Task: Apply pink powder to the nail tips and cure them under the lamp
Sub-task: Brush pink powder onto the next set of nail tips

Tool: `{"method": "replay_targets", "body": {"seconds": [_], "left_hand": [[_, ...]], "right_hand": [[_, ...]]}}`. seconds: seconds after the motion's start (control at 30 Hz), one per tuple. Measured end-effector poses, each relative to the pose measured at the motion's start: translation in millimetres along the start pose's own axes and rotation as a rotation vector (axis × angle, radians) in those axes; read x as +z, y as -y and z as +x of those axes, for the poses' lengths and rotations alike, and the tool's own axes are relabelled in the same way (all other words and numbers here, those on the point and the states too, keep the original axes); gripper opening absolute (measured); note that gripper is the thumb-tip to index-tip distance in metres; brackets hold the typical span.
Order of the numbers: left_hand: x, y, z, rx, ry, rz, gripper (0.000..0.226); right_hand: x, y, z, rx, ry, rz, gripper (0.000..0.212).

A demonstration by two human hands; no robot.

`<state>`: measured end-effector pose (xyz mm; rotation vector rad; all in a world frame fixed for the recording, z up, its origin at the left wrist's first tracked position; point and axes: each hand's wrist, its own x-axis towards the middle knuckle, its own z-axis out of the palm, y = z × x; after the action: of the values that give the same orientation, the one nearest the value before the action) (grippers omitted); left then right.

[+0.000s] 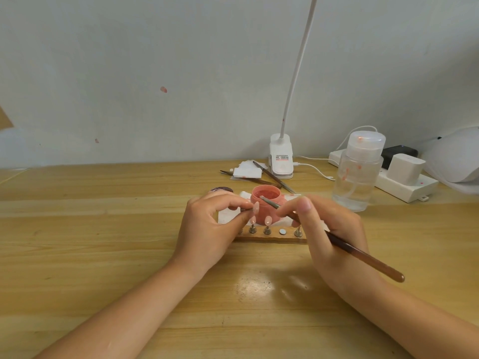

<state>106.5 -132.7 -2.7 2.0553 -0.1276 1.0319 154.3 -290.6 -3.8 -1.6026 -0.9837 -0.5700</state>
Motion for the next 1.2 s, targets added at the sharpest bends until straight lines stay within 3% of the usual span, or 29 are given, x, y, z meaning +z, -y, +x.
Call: {"method": "replay_targets", "body": {"seconds": [0.2, 0.6, 0.73, 0.9, 1.03, 1.2], "left_hand": [[0.0, -0.7, 0.0, -0.013, -0.007, 0.044, 0.018], [0.7, -1.8, -0.1, -0.050, -0.004, 0.052, 0.017], [1.4, -1.6, -0.5, -0.077, -0.014, 0.051, 0.021], [1.0, -1.2, -0.6, -0.078, 0.005, 0.046, 0.015], [1.2, -1.7, -0.2, -0.088, 0.007, 0.056, 0.017], [0.6, -1.7, -0.6, -0.076, 0.015, 0.060, 0.015]], "right_hand": [[-2.3, -3.6, -3.2, 0.004, 0.082, 0.019, 0.055], [-0.2, -0.6, -0.3, -0.025, 0.055, -0.044, 0.045], [-0.5, -1.9, -1.6, 0.018, 0.076, 0.005, 0.056], [0.6, 0.7, 0.9, 0.013, 0.065, -0.015, 0.043], [-1.0, 0.8, 0.7, 0.033, 0.074, 0.030, 0.050], [0.2, 3.6, 3.1, 0.045, 0.088, -0.022, 0.033]]}}
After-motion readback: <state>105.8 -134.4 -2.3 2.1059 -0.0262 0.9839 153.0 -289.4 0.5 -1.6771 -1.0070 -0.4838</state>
